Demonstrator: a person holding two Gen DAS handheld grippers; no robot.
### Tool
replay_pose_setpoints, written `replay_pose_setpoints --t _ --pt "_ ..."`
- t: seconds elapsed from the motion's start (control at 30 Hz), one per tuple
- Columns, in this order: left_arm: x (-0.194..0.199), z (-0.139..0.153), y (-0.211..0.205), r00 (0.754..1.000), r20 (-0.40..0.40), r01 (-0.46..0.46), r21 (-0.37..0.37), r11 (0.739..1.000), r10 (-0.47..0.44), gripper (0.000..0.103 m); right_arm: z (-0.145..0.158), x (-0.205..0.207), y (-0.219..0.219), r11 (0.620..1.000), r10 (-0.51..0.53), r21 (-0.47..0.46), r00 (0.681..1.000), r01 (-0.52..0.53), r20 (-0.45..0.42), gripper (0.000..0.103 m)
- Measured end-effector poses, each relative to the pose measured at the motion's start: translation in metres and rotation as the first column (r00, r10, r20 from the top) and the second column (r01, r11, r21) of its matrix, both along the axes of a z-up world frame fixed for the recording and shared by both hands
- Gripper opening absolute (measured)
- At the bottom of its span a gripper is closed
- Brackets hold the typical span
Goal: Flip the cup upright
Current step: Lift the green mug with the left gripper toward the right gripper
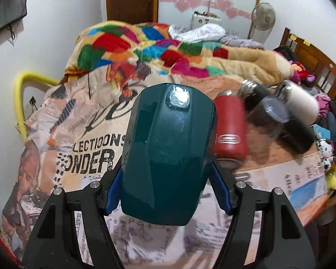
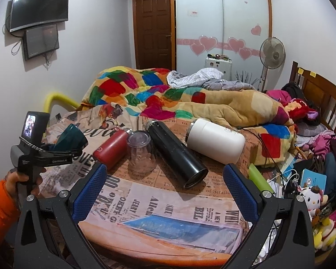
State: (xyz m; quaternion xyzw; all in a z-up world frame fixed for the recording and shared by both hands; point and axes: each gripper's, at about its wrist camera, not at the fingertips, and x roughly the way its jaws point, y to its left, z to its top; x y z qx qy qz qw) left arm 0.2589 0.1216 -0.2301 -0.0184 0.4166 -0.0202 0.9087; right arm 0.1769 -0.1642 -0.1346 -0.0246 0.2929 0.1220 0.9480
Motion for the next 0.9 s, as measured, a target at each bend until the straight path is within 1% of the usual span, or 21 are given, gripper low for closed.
replay_pose_setpoints --t 0.13,0.27,0.33,0.47,0.57,0.7,0.83,0.9 --pt "-0.019 0.031 -0.016 0.998 0.052 0.032 0.017 0.999 -0.033 0.068 0.008 -0.01 -0.001 1.0 0.009 0.007 1.0 -0.009 0.025 0.103" --pt "-0.036 0.057 -0.038 0.992 0.099 0.079 0.014 0.997 -0.08 0.068 0.017 -0.02 -0.003 1.0 0.011 0.016 0.999 -0.012 0.051 0.103" --pt "-0.043 0.066 -0.05 0.988 0.12 0.095 0.023 0.995 -0.098 0.068 0.02 -0.025 -0.004 1.0 0.011 0.021 0.998 -0.012 0.062 0.103" --pt "-0.055 0.079 -0.078 0.977 0.148 0.153 0.014 0.988 -0.153 0.068 0.025 -0.032 -0.007 1.0 0.006 0.027 0.996 -0.009 0.084 0.103" --pt "-0.06 0.081 -0.099 0.97 0.156 0.187 0.018 0.982 -0.188 0.068 0.026 -0.035 -0.011 1.0 0.0 0.03 0.996 -0.003 0.091 0.103" --pt "-0.06 0.071 -0.126 0.963 0.137 0.233 0.012 0.972 -0.232 0.068 0.024 -0.038 -0.019 0.999 -0.009 0.036 0.996 0.005 0.091 0.103" --pt "-0.052 0.046 -0.151 0.961 0.086 0.264 -0.003 0.964 -0.263 0.068 0.018 -0.039 -0.027 0.999 -0.021 0.037 0.996 0.018 0.082 0.103" --pt "-0.044 0.03 -0.162 0.961 0.05 0.275 -0.018 0.961 -0.274 0.068 0.015 -0.038 -0.033 0.999 -0.029 0.04 0.997 0.026 0.073 0.103"
